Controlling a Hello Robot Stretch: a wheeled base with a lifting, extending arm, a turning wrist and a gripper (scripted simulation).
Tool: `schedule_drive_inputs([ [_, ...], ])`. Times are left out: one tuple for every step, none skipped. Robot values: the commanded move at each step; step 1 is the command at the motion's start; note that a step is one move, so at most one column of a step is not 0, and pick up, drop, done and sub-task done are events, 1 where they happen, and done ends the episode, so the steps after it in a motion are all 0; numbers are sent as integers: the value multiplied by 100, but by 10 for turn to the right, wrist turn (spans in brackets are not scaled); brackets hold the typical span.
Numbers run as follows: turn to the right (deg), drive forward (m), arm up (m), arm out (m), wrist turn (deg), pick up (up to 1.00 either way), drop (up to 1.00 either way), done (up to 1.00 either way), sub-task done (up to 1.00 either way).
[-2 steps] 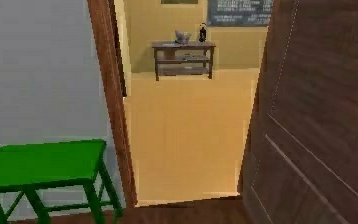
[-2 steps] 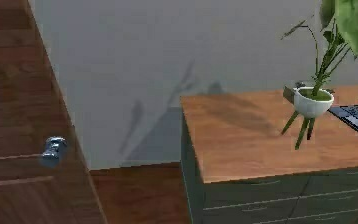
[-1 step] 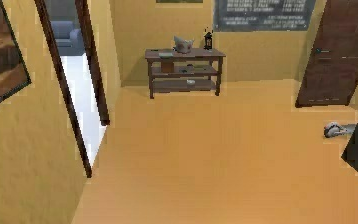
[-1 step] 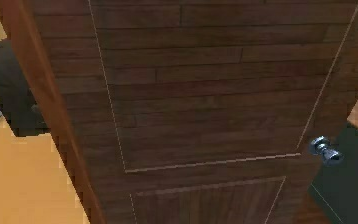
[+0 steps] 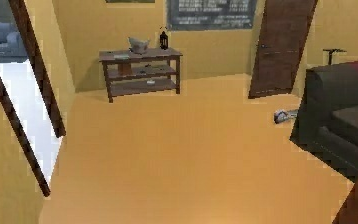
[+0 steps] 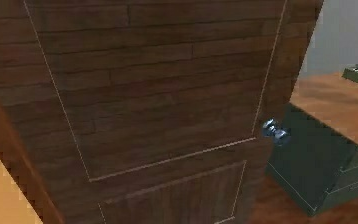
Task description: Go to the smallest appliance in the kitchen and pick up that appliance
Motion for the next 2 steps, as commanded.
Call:
schedule_drive_inputs([
  [0,5,0,0,0,0,0,0,0],
  [-240,0,0,0,0,0,0,0,0],
])
